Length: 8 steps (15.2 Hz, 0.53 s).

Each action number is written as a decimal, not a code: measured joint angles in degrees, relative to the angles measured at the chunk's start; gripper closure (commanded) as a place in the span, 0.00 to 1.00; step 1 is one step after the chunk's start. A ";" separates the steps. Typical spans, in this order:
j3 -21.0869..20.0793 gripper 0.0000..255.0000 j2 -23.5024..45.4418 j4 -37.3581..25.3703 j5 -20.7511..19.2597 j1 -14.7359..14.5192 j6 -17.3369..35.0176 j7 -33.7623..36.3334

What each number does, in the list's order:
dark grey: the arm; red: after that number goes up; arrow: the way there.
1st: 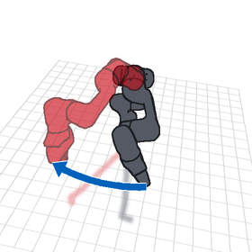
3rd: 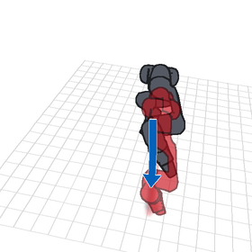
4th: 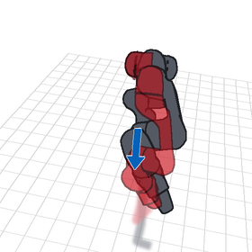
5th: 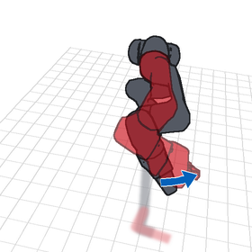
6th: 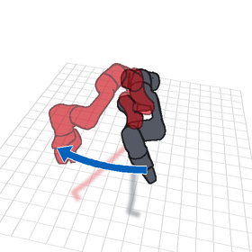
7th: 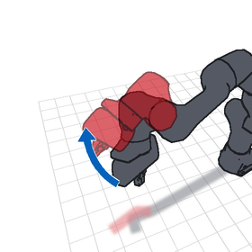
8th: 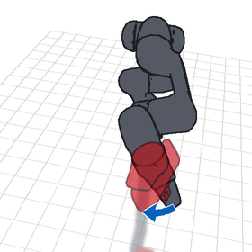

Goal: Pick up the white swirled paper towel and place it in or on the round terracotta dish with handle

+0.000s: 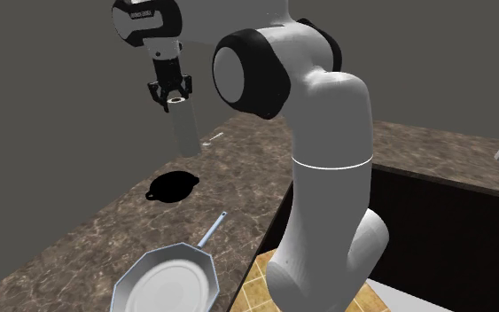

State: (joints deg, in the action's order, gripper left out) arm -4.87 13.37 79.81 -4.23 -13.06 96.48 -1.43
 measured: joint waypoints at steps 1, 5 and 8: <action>-0.43 1.00 0.72 -1.65 -0.24 -0.82 -1.02 1.17; -1.86 1.00 5.53 -10.85 -1.34 -4.08 -5.72 5.27; -1.99 1.00 5.58 -9.83 -1.42 -4.38 -4.72 5.85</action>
State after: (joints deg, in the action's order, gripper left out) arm -6.86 18.95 69.98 -5.65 -17.44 91.76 4.42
